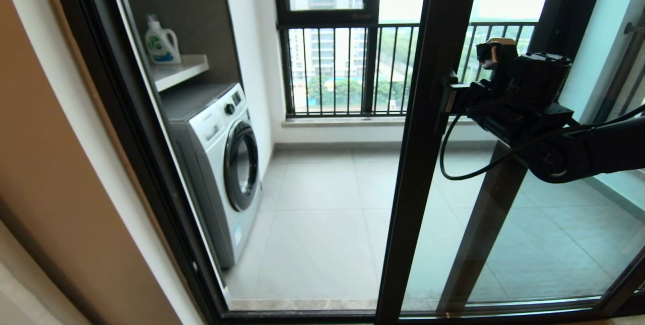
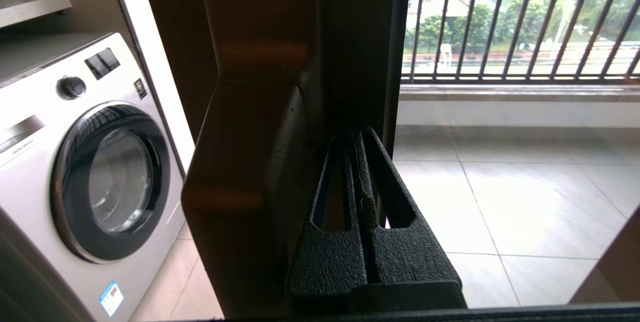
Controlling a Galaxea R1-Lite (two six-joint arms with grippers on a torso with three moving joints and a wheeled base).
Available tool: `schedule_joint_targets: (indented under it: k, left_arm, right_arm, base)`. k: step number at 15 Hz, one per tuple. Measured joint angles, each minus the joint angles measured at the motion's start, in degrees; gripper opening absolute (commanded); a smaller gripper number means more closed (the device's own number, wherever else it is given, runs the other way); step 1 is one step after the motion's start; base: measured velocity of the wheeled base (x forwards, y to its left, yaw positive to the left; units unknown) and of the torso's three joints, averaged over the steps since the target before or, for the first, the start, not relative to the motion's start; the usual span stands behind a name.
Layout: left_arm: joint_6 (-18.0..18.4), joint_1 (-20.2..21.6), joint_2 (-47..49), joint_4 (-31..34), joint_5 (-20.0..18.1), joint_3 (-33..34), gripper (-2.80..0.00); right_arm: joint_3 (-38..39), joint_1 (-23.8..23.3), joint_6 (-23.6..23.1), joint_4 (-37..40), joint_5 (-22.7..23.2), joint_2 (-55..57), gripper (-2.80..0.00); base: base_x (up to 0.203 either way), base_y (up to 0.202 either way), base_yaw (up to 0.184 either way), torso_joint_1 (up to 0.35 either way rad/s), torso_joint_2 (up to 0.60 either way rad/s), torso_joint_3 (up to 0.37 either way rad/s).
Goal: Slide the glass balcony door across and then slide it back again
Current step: Close the slid door
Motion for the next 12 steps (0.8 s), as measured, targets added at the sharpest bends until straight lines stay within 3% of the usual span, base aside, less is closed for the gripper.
schedule_joint_targets:
  k: [8, 12]
  left_arm:
    - [0.00, 0.00, 0.00, -0.04, 0.00, 0.00, -2.80]
    - [-0.02, 0.00, 0.00, -0.01, 0.00, 0.00, -2.80]
  right_arm:
    - [-1.85, 5.90, 0.01, 0.24, -0.52, 0.94, -2.80]
    - [-5.04, 9.63, 0.01, 0.26, -3.10, 3.24, -2.80]
  base:
    - [0.000, 0.000, 0.000, 0.000, 0.00, 0.000]
    - [0.000, 0.000, 0.000, 0.000, 0.00, 0.000]
